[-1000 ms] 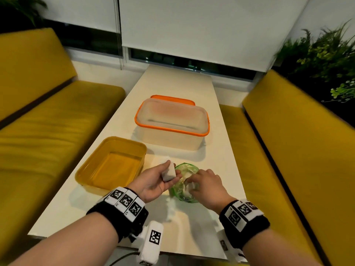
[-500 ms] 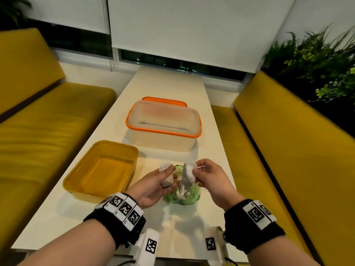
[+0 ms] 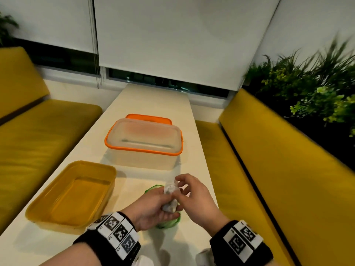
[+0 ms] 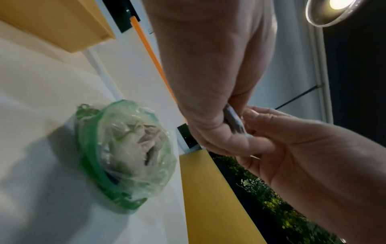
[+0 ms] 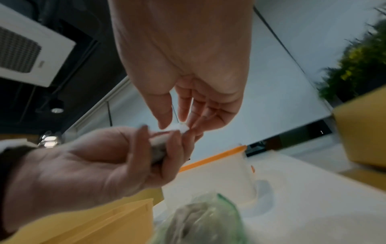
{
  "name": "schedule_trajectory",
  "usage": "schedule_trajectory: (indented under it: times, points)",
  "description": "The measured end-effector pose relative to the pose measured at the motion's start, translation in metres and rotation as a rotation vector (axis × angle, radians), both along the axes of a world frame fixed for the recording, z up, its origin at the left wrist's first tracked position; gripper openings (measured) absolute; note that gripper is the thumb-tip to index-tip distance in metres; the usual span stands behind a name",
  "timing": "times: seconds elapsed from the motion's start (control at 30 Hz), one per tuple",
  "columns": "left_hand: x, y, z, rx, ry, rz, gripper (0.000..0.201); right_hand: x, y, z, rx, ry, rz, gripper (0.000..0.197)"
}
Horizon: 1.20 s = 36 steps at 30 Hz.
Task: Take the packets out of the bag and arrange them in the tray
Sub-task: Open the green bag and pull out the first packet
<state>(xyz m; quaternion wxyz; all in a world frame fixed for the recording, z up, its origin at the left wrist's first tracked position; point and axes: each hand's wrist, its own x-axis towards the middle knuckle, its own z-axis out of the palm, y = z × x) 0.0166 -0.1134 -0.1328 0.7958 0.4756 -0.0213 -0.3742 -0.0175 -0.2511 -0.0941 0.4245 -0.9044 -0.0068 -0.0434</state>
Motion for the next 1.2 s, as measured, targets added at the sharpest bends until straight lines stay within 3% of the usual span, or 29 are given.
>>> schedule_trajectory:
  times: [0.13, 0.27, 0.4, 0.47, 0.67, 0.73, 1.03, 1.2]
  points:
    - [-0.003, -0.024, 0.007, 0.016, -0.043, -0.033, 0.022, 0.003, -0.022, 0.004, -0.074, 0.007, -0.008, 0.035]
    - [-0.011, -0.034, 0.012, 0.128, -0.071, 0.039, 0.021, 0.001, -0.042, 0.004, -0.099, 0.038, -0.005, 0.035]
    - [-0.021, -0.029, 0.021, 0.170, -0.065, 0.026, 0.028, 0.001, -0.039, 0.003, 0.017, 0.055, 0.015, 0.009]
    - [-0.021, -0.023, 0.027, 0.197, -0.053, 0.033, 0.032, 0.005, -0.033, 0.006, 0.090, 0.068, 0.021, 0.009]
    - [-0.014, 0.028, 0.042, 0.047, 0.069, 0.030, 0.047, 0.021, 0.016, 0.013, 0.111, 0.020, 0.017, 0.014]
    - [-0.010, 0.050, 0.046, 0.011, 0.052, 0.042, 0.041, 0.028, 0.040, 0.016, 0.118, -0.002, 0.003, 0.014]
    - [0.012, 0.150, 0.044, 0.131, -0.111, 0.274, 0.017, 0.055, 0.143, 0.037, -0.049, -0.087, 0.159, 0.014]
    - [0.022, 0.188, 0.034, 0.218, -0.175, 0.410, 0.015, 0.072, 0.191, 0.045, -0.116, -0.097, 0.168, 0.018]
